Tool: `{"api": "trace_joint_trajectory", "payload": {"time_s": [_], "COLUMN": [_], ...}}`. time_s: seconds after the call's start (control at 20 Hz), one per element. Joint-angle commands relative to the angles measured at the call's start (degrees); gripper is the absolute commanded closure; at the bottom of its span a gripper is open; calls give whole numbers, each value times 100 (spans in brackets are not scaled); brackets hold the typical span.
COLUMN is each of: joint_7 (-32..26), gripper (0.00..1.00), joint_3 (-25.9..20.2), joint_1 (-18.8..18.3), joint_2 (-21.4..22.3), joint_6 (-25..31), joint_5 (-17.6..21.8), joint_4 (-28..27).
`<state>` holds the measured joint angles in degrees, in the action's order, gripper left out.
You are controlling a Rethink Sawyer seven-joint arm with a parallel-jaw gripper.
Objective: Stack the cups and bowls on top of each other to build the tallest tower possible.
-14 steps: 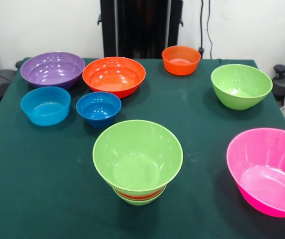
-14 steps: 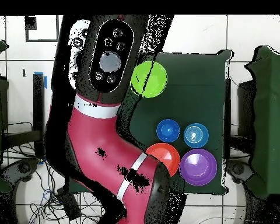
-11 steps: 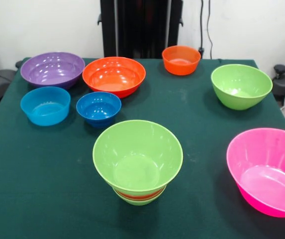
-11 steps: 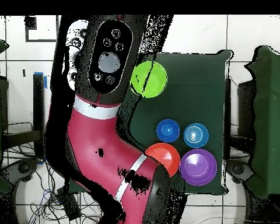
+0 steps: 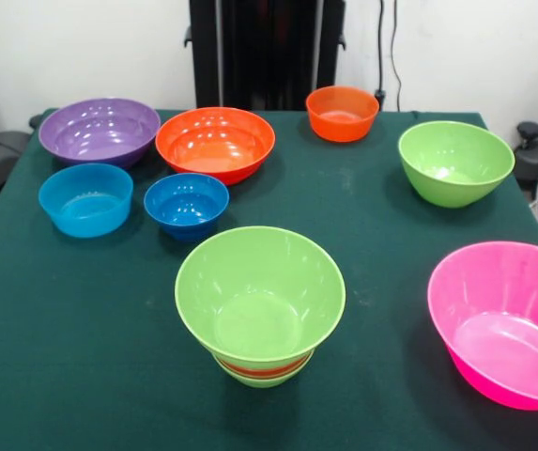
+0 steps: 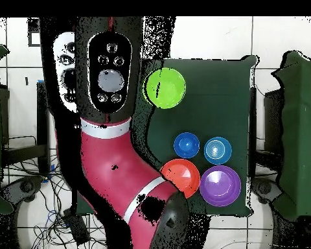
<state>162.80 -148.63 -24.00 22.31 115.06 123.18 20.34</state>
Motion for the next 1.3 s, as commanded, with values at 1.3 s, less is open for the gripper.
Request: {"api": "trace_joint_trajectory", "payload": {"time_s": [1.3], "joint_7": [5437], "gripper": [0], "joint_3": [3982], "joint_1": [-811], "joint_2": [100], "joint_6": [120], "joint_5": [-4828], "joint_4": [4766]}}
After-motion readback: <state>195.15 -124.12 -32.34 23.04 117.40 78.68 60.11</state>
